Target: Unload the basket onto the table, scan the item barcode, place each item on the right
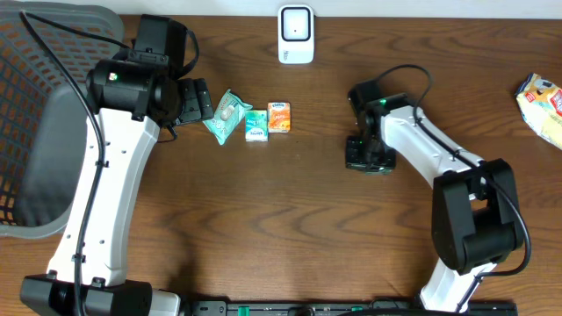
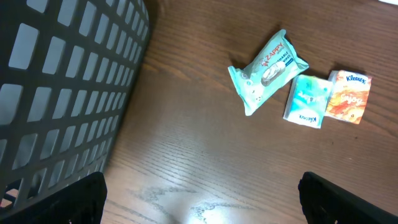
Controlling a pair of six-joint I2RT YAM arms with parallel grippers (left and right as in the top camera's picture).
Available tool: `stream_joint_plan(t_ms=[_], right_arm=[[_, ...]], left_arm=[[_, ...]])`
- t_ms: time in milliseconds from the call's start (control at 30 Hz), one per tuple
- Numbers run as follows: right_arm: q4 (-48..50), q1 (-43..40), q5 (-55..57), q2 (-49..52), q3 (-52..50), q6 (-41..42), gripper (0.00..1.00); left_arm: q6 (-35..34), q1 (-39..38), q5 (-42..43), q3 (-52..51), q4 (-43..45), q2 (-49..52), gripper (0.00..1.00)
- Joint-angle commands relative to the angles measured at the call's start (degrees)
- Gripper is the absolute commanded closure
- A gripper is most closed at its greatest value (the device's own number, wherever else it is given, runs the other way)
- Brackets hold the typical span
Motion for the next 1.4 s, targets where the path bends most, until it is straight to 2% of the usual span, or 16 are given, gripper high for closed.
stream_joint_plan(t_ms=[0,367,633,833,967,1367], right_arm=[[-0.74,-1.79,2.99,0.15,0.46,0.85,0.99],[-0.7,-3.89,2.01,-5.18,2.29,-1.73,0.99],[7.06,-3.76,-9.18,-6.54,2.36,-1.7,0.99],[15.1,-3.19,-7.76,-5.16,1.51,-1.46,0.99],[15.45,-3.19,-1.51,-3.61,1.18,0.2,0.99],[14.73,-1.95,-2.29,0.55,0.63,-0.15,0.99]], left_arm=[[-0.52,0.09,-0.7,-0.17,-0.17,-0.09,0.02],[-0.52,0.09,-0.7,-0.17,-0.17,-0.09,0.02],[-0.52,0.09,-0.7,-0.17,-0.17,-0.09,0.02],[-0.52,0.09,-0.7,-0.17,-0.17,-0.09,0.02],[-0.52,0.09,-0.7,-0.17,-0.17,-0.09,0.02],[-0.52,0.09,-0.68,-0.17,-0.17,-0.09,0.02]])
